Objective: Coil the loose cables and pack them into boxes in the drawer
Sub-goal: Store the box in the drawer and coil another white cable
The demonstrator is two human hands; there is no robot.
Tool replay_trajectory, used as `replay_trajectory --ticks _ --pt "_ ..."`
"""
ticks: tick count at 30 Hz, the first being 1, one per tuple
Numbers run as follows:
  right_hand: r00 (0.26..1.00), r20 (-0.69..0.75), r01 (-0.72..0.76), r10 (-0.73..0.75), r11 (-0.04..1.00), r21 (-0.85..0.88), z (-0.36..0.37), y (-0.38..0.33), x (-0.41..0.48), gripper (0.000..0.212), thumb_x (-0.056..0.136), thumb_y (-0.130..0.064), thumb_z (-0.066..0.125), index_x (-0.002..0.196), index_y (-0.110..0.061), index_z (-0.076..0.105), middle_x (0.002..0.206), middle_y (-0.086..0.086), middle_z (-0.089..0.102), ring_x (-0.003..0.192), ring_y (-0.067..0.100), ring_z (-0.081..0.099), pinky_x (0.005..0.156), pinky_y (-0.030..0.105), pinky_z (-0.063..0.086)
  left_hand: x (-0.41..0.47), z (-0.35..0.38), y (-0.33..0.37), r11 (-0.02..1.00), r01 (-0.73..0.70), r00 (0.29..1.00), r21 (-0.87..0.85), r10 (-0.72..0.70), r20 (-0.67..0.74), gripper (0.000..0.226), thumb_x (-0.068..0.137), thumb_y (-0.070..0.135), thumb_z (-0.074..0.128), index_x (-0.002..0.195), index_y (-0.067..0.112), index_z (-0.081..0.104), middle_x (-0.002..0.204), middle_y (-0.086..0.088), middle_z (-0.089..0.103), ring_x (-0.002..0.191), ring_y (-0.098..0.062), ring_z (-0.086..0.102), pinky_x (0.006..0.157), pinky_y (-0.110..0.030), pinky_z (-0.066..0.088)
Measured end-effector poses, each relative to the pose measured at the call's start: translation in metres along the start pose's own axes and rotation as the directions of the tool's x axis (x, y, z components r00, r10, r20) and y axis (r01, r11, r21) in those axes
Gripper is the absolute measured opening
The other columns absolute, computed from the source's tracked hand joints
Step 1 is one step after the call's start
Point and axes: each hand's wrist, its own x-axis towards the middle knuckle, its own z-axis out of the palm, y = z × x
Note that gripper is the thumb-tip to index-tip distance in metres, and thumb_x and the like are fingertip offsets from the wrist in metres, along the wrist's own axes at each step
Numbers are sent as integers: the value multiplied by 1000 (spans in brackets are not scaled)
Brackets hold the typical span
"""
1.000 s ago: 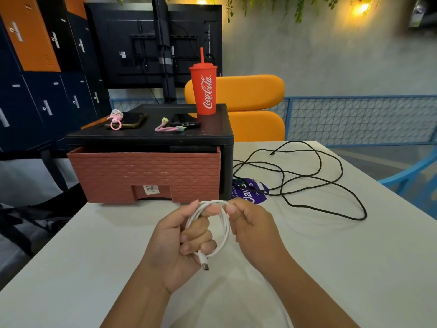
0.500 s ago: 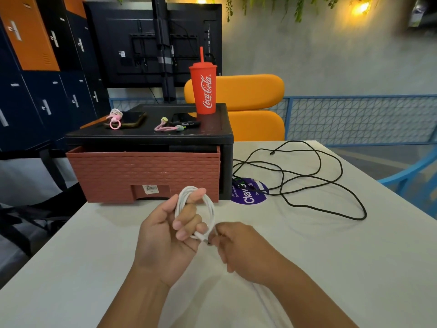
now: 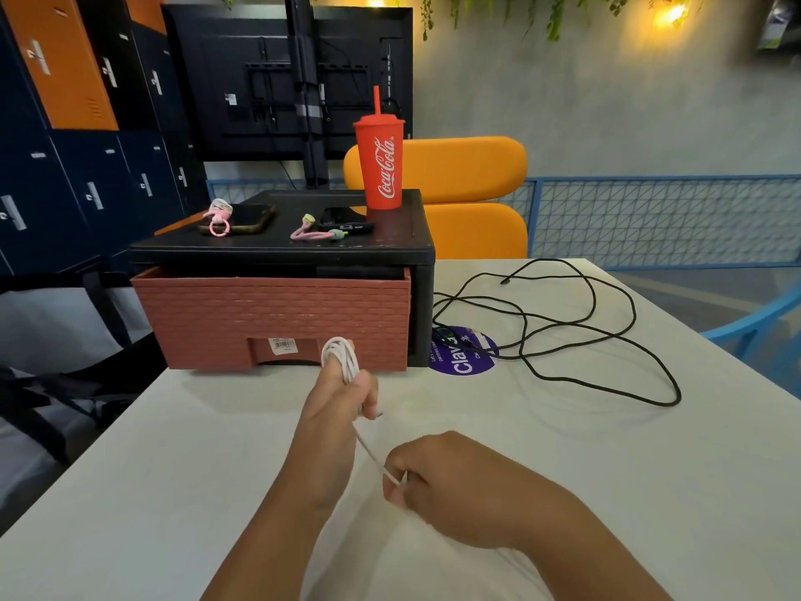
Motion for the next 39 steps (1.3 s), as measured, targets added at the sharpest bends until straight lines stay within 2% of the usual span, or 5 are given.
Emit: replay_trajectory --ticks 5,9,17,32,39 --pt "953 -292 39 -78 990 -137 -11 2 -1 20 94 -25 45 83 -19 61 84 -5 58 80 15 50 69 27 40 -1 -1 -9 991 -37 997 130 28 75 46 83 56 28 76 14 43 72 -1 48 68 -3 45 70 -13 38" --pt "866 -471 43 -170 962 -269 -18 3 -1 31 96 -39 37 65 -32 39 74 -13 40 79 9 41 59 19 29 3 3 -11 992 113 955 48 -122 269 73 60 88 39 85 22 61 81 -13 65 81 -18 63 92 -34 42" --pt "706 -690 195 -157 981 -23 -8 20 7 33 87 -55 36 72 -27 42 66 -11 49 70 6 51 54 18 35 -8 0 5 982 131 892 -137 -57 448 33 77 38 58 75 6 67 47 8 33 46 -8 30 58 -24 33" --pt "710 -704 428 -6 798 425 9 27 23 46 83 -63 33 58 -26 43 59 -4 49 58 26 55 57 46 50 -13 9 12 885 326 879 -331 -155 451 41 86 40 53 67 8 69 43 5 21 36 -7 21 47 -23 39" --pt "582 -813 452 -7 835 316 15 21 22 38 83 -62 32 63 -31 43 55 -7 44 51 7 42 50 27 37 -11 8 14 749 441 853 -494 -180 490 49 83 41 40 65 5 67 38 6 23 30 -6 23 44 -23 40"
